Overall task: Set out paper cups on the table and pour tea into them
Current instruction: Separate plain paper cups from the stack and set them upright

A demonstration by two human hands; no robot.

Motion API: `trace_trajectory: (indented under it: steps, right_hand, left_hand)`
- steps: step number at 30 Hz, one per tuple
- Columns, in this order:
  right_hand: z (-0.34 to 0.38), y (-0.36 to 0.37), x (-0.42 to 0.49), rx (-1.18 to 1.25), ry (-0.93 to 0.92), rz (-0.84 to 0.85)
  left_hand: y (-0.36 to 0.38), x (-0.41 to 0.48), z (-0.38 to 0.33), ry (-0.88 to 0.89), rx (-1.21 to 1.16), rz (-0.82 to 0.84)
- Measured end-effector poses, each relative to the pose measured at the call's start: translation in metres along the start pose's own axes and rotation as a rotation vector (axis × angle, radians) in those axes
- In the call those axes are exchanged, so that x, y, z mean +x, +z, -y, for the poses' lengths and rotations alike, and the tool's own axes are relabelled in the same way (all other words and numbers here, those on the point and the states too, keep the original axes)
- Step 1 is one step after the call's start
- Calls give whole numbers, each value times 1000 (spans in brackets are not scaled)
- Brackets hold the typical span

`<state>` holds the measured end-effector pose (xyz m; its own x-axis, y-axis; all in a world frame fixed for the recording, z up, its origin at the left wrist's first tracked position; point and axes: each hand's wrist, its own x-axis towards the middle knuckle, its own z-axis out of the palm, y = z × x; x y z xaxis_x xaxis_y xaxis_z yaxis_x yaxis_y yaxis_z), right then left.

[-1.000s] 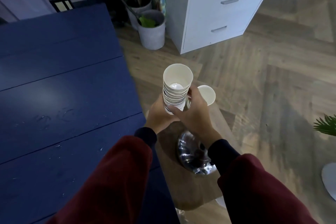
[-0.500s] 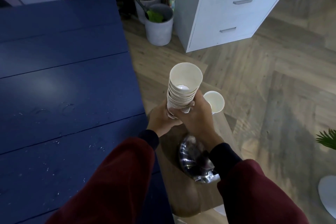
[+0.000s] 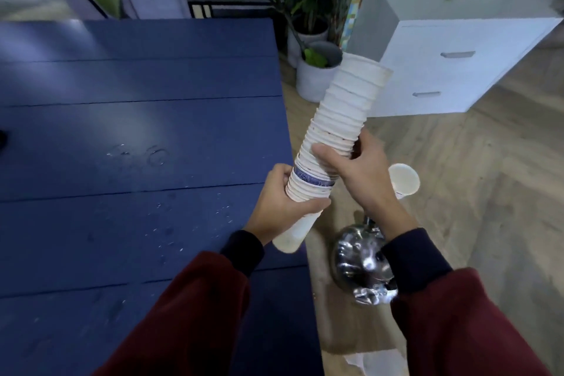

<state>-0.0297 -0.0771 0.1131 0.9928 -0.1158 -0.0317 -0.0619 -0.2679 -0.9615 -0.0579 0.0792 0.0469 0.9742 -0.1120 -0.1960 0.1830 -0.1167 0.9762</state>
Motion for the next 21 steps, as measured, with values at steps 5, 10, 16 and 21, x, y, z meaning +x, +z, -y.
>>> trace_trajectory:
  steps: [5, 10, 16, 21]
  right_hand:
    - [15, 55, -29, 117, 60, 156]
    - [34, 123, -66, 131, 126, 260]
    - [61, 233, -123, 153, 178, 374]
    - [72, 339, -165, 233, 210, 325]
  left_hand:
    - [-48, -53, 3, 24, -134, -81]
    - [-110, -104, 7, 46, -171, -84]
    - [-227, -162, 27, 15, -180, -82]
    - [-329, -197, 51, -4, 128, -134]
